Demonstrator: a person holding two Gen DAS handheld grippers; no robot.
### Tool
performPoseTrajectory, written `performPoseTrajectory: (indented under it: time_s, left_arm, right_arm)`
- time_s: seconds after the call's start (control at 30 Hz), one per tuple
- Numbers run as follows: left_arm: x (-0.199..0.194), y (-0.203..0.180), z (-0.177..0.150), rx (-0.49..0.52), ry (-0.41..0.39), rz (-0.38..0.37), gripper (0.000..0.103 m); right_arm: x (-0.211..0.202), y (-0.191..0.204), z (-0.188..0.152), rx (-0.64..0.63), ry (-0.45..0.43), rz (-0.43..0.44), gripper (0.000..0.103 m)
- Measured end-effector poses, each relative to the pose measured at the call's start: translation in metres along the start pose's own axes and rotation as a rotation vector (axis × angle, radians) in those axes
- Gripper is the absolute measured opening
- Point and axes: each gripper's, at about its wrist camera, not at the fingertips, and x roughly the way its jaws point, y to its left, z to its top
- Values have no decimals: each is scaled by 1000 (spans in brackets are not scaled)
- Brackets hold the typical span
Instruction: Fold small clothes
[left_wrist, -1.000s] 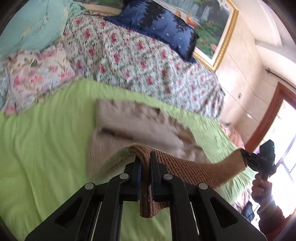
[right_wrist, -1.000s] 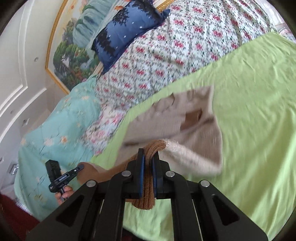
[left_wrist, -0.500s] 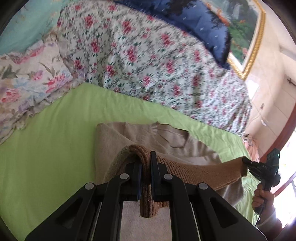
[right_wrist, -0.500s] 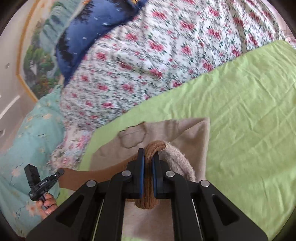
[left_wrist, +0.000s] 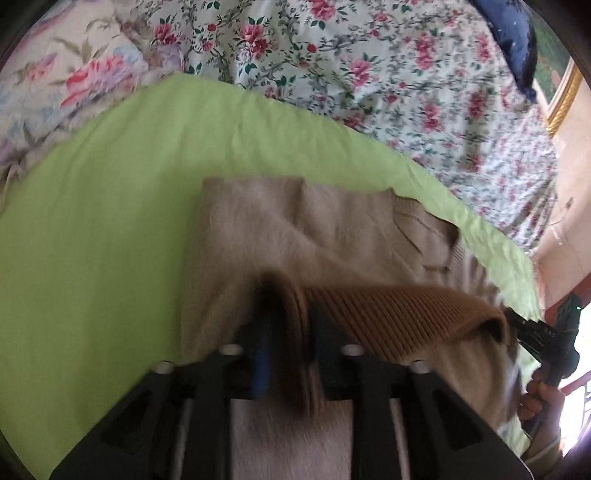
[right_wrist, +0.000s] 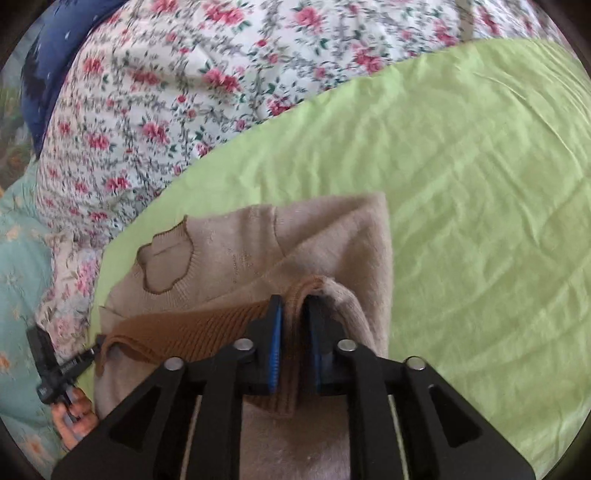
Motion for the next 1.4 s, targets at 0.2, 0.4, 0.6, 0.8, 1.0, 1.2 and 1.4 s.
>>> performPoseTrajectory:
  time_s: [0.2, 0.4, 0.6, 0.8, 1.0, 1.2, 1.4]
  left_arm:
    - [-43, -33, -53, 60, -19, -107, 50]
    - [-19, -90, -77, 227, 62, -133, 48]
    - [9, -95, -55, 309, 112, -94, 46]
    - [34, -85, -21, 319, 97, -43, 40]
    - [49, -53, 30, 279, 51, 51, 21]
    - [21, -6, 36, 131, 0, 80, 7]
    - [-45, -8, -15, 89, -53, 68, 47]
  right_arm:
    - [-50, 25, -38, -95, -43, 139, 36]
    - [-13, 60, -66, -186, 102, 235, 36]
    - [41, 76, -61, -288, 236, 168, 36]
    - [63, 78, -26, -390, 203, 37, 35]
    - [75, 44, 31, -313, 82, -119, 34]
    - [36, 24, 35, -183, 2, -105, 35]
    - [-19, 45, -16, -207, -5, 48, 37]
